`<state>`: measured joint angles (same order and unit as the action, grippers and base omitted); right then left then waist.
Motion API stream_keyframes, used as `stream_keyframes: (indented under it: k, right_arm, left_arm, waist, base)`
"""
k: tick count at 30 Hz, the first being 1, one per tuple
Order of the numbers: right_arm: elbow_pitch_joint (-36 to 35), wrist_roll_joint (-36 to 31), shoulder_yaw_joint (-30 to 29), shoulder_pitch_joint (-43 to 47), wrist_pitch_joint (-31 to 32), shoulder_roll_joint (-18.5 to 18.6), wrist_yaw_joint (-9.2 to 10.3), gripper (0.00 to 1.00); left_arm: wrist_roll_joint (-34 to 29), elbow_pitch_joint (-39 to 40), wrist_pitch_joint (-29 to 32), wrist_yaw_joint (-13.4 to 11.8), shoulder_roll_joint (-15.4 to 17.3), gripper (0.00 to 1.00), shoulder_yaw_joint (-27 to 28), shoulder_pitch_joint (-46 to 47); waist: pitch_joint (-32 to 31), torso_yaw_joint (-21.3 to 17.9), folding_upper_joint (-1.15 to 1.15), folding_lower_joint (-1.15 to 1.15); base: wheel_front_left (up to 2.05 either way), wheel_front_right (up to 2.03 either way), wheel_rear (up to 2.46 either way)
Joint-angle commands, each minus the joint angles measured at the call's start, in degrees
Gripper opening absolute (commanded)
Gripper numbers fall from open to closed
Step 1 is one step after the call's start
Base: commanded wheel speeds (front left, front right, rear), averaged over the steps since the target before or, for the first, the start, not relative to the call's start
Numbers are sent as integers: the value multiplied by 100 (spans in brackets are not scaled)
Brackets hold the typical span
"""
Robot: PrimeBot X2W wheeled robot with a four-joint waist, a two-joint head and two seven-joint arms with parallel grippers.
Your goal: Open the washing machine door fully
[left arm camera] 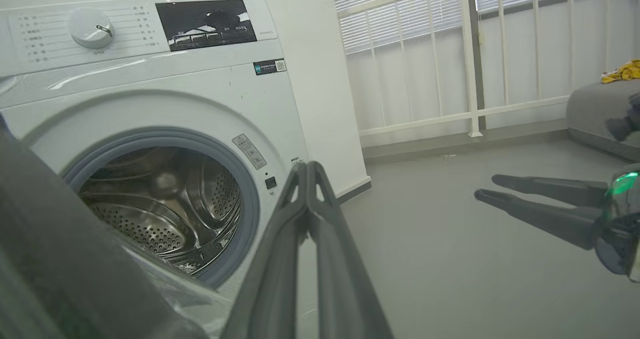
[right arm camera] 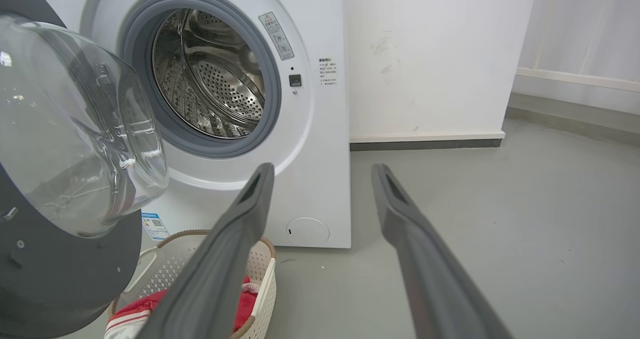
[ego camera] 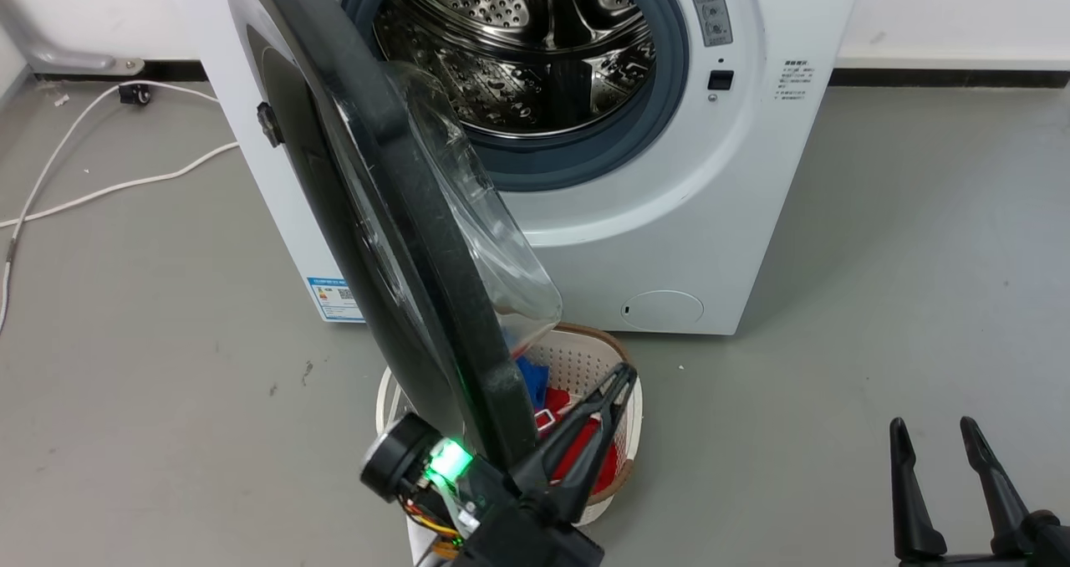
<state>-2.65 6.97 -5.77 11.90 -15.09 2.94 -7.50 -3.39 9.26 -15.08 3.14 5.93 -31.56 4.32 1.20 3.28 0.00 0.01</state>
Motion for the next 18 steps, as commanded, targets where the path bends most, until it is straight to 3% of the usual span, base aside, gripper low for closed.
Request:
stream_keyframes:
  k: [1, 12, 18]
  right_arm:
    - [-25, -44, 6, -83, -10, -12, 1, 100]
    - [-15, -65, 18, -207, -10, -11, 1, 100]
    - [-8, -59, 6, -222, -10, -11, 1, 100]
  left_arm:
    - [41, -108, -14, 16, -16, 0, -43, -47]
    - [332, -1154, -15, -129, -38, 0, -37, -90]
    - [421, -1330, -15, -235, -43, 0, 90, -124]
  waist:
    - [38, -12, 0, -1]
    - [203, -13, 0, -1]
    - [236, 63, 0, -1]
  base:
    - [0, 0, 0]
    - [0, 0, 0]
    - [0, 0, 0]
